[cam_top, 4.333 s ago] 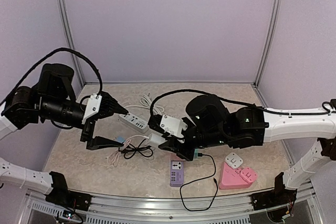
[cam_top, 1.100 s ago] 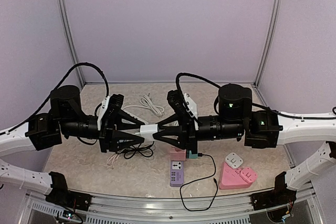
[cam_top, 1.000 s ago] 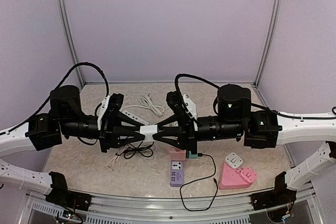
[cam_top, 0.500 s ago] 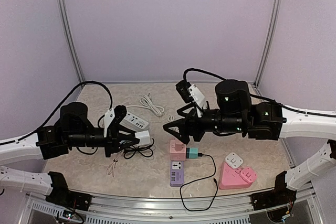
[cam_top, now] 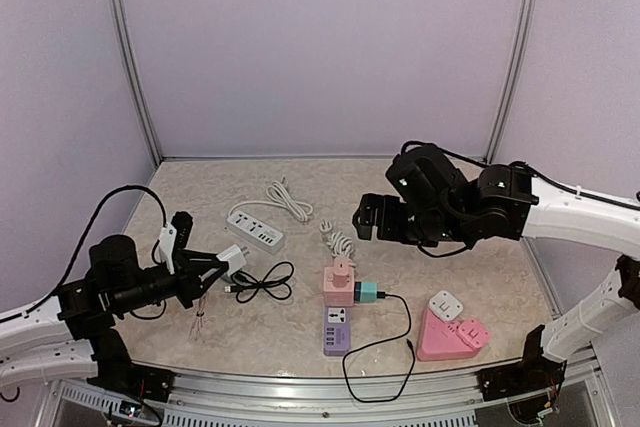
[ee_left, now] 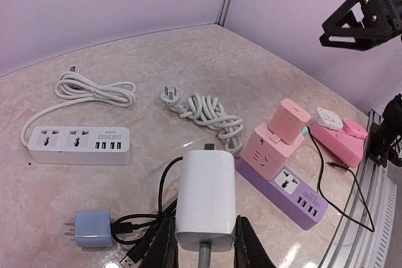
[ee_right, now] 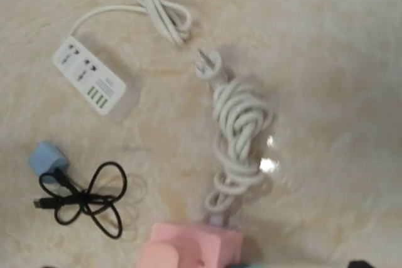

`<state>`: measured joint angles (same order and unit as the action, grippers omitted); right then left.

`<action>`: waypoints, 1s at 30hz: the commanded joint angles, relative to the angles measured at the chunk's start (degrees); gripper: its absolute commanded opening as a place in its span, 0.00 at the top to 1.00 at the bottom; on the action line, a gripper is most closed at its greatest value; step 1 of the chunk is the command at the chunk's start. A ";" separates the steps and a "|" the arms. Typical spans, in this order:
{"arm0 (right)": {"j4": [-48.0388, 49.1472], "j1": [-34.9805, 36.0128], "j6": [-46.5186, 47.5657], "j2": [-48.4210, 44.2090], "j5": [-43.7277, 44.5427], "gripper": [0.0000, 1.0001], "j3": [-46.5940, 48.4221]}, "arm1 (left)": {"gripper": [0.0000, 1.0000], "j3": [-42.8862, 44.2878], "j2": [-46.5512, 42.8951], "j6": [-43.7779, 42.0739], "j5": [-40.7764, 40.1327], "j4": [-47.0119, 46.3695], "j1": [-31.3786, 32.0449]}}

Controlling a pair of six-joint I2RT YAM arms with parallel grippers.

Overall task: Insert the plug
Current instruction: Adjust the socket at the center of the board.

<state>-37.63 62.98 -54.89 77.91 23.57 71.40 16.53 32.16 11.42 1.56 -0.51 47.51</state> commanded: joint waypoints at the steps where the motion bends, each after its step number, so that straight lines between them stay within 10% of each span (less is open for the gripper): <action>1: -13.55 4.93 -15.57 9.31 4.81 0.00 6.96 | 1.00 -0.11 -5.42 5.27 -1.95 -4.29 -0.57; 24: -14.63 9.45 -18.94 30.99 1.31 0.01 16.51 | 1.00 -2.73 -15.46 12.33 4.43 -4.32 -7.69; 30: -14.93 8.90 -17.70 32.29 1.84 0.21 15.02 | 1.00 -2.91 -15.25 12.31 4.66 -4.63 -7.87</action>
<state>-52.71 72.23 -73.58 109.03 24.80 87.99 14.17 17.17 23.35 5.48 -3.44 40.23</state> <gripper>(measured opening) 0.850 0.226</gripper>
